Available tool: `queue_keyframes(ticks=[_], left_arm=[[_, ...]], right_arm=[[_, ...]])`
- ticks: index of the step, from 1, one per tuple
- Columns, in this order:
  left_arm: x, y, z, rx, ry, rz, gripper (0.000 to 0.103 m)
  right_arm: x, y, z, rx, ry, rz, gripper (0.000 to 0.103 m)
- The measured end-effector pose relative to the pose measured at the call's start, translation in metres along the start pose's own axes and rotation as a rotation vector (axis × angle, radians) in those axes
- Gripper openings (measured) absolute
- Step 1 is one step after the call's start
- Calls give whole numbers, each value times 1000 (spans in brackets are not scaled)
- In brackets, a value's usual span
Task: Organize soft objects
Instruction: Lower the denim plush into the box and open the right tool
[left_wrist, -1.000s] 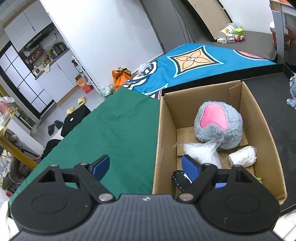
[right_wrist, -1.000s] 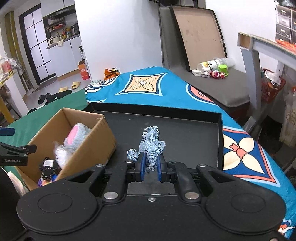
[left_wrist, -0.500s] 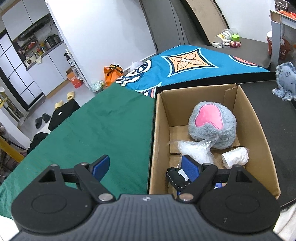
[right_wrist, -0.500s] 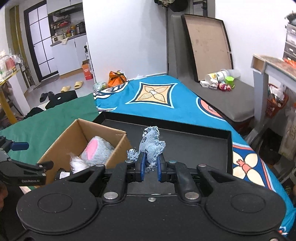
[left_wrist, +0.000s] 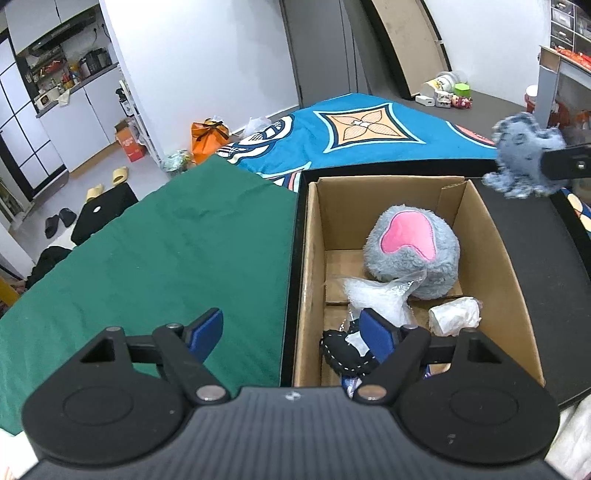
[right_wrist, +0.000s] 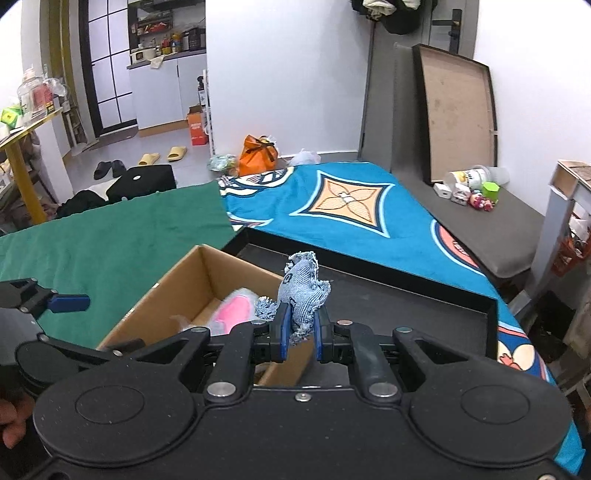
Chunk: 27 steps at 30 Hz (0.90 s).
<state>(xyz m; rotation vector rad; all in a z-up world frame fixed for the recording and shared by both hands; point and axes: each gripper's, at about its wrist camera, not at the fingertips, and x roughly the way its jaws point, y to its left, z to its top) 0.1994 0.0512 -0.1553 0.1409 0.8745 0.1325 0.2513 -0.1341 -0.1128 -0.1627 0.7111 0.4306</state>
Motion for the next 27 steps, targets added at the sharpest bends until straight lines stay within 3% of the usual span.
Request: queue_keyframes(ticks=[4, 15, 22, 24, 27], left_arm=[[3, 2, -1, -4, 15, -20, 73], [18, 13, -4, -52, 93, -73, 30], [24, 16, -4, -69, 124, -102, 15], [25, 16, -5, -67, 128, -108, 13], [25, 16, -5, -72, 125, -113, 13]], right_arm=[[4, 14, 4, -4, 3, 11, 13], [18, 44, 14, -34, 24, 51, 13], [34, 68, 23, -88, 49, 84, 14], [39, 71, 29, -86, 40, 110, 19], [44, 77, 34, -103, 37, 143, 33]])
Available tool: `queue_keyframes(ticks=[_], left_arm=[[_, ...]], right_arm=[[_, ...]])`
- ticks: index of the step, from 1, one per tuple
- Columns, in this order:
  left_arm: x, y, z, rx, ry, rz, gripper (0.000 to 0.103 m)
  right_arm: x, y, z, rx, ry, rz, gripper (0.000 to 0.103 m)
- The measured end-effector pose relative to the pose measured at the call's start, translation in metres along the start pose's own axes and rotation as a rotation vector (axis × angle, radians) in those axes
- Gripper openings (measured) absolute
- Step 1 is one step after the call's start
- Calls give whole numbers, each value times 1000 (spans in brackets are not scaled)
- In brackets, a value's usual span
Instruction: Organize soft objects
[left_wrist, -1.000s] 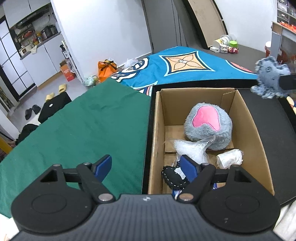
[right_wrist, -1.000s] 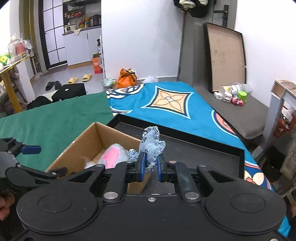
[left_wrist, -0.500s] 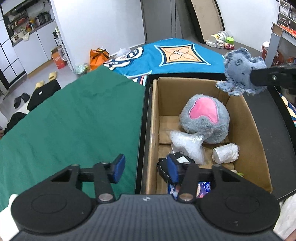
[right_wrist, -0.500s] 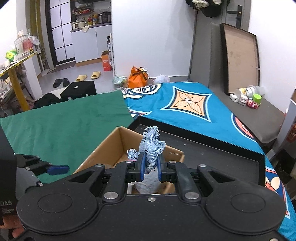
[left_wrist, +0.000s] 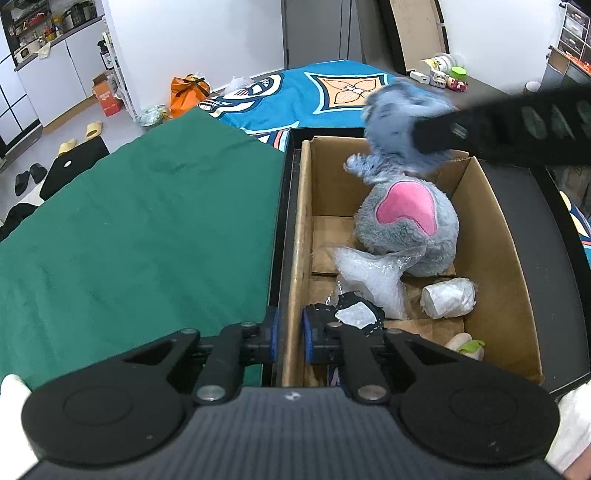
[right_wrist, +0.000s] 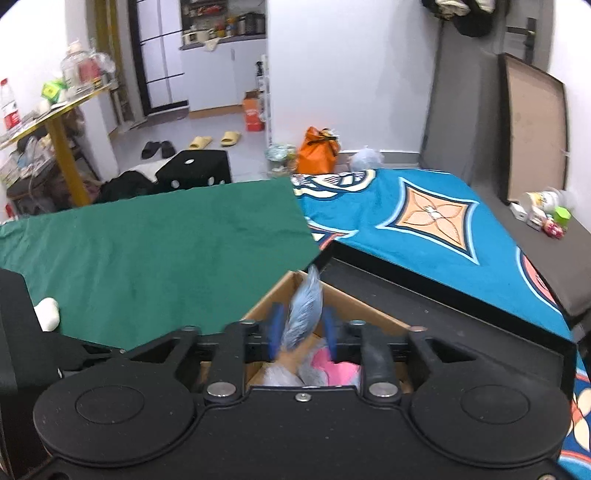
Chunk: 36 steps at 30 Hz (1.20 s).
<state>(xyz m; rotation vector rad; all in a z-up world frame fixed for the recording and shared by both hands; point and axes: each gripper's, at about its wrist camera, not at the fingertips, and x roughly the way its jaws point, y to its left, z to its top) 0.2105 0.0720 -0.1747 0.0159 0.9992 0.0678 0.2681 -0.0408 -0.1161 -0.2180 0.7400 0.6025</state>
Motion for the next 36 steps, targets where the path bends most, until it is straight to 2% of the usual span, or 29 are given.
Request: queue_keyframes(ticks=[8, 11, 22, 25, 27, 30, 36], left_arm=[[-1, -1, 0, 1, -1, 2, 13], [-1, -1, 1, -1, 0, 6, 14], [-9, -6, 4, 31, -13, 36, 17], [-15, -1, 8, 7, -11, 32, 29], [-23, 0, 10, -9, -30, 20, 42], [-31, -3, 11, -9, -29, 7, 52], [-51, -10, 15, 4, -53, 16, 60]], right_arm=[[-1, -4, -3, 1, 22, -16, 40], [-4, -7, -6, 6, 20, -27, 47], [-38, -32, -29, 88, -1, -63, 60], [-49, -42, -35, 116, -9, -75, 63], [-55, -48, -39, 137, -10, -79, 64], [-63, -52, -42, 159, -19, -87, 72], [-80, -61, -50, 216, -33, -105, 88]])
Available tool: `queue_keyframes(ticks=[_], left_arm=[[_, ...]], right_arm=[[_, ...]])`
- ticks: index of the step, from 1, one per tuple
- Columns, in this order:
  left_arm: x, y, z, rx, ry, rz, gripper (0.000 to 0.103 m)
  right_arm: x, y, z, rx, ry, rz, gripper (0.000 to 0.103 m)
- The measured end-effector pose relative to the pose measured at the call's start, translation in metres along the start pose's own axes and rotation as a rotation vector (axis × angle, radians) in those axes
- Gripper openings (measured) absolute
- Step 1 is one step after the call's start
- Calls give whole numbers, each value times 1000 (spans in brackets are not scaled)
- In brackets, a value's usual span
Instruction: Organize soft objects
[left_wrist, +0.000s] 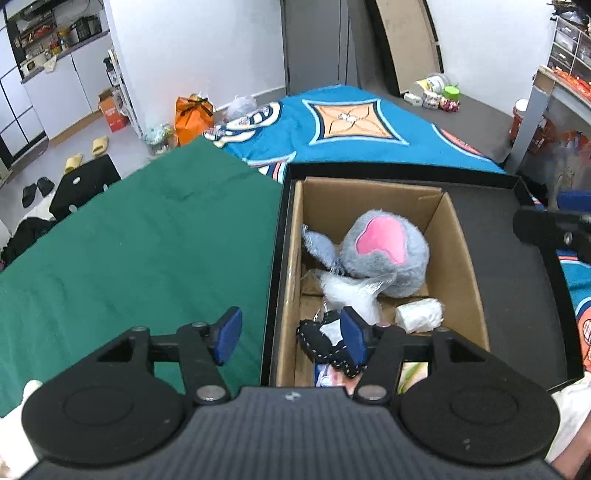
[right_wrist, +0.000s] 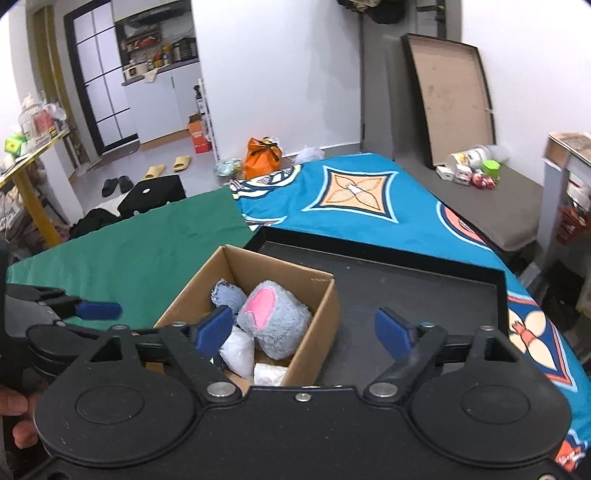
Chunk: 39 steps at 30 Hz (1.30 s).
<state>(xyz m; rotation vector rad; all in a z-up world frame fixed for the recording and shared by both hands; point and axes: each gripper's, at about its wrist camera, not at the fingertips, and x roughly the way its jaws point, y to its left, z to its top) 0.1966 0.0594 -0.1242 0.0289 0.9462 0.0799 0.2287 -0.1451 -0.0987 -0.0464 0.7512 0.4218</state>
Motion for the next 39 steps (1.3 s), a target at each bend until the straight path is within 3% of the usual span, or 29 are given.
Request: queue_keyframes(ticks=[4, 8, 14, 21, 39], left_arm=[[-18, -4, 5, 0, -41, 14, 76], [-35, -5, 10, -5, -58, 7, 82], [-64, -11, 11, -8, -89, 37, 89], [-97, -21, 9, -4, -113, 23, 94], [-163, -36, -15, -7, -180, 18, 95]], right_arm=[[-12, -5, -4, 28, -12, -6, 96], [-25, -10, -7, 61, -27, -5, 103], [-44, -18, -14, 104, -45, 0, 103], [-70, -28, -23, 148, -75, -2, 103], [-132, -32, -43, 164, -156, 29, 103]])
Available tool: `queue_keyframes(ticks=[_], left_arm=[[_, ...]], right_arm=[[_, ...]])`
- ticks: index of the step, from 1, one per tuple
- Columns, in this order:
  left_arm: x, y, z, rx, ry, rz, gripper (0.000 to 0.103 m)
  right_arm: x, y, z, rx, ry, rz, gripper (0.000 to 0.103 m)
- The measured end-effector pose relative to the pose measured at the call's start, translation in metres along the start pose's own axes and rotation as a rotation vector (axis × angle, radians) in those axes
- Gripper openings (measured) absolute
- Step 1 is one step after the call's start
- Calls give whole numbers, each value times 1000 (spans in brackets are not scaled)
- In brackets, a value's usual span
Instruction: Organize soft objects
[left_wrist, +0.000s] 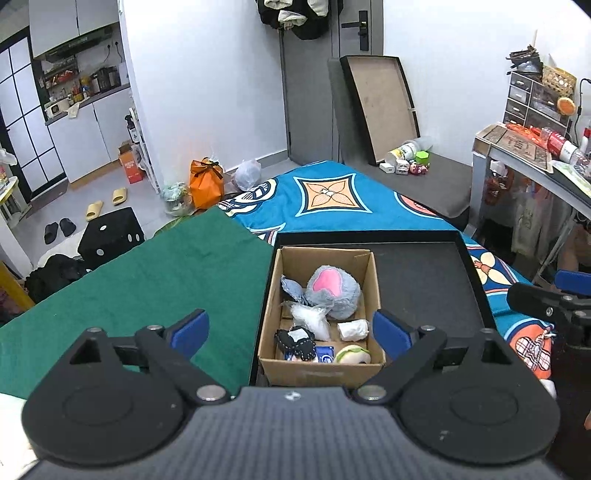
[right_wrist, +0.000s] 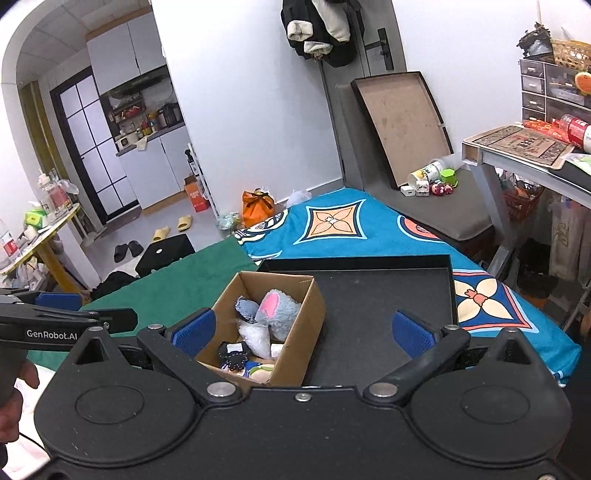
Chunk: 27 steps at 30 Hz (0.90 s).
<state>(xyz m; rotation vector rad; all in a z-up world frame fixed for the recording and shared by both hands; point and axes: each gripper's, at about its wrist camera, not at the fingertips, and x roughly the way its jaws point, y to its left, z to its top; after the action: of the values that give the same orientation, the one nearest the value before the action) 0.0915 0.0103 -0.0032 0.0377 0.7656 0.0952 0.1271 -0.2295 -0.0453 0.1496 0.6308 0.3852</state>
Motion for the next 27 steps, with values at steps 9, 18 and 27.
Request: queue_keyframes(ticks=[9, 18, 27], left_arm=[[-32, -6, -4, 4, -29, -16, 95], [-67, -11, -12, 0, -89, -33, 102], [-91, -14, -25, -30, -138, -75, 102]], right_arm=[[-28, -3, -2, 48, -17, 7, 103], [-59, -3, -9, 82, -41, 26, 103], [-83, 1, -19, 53, -70, -3, 103]])
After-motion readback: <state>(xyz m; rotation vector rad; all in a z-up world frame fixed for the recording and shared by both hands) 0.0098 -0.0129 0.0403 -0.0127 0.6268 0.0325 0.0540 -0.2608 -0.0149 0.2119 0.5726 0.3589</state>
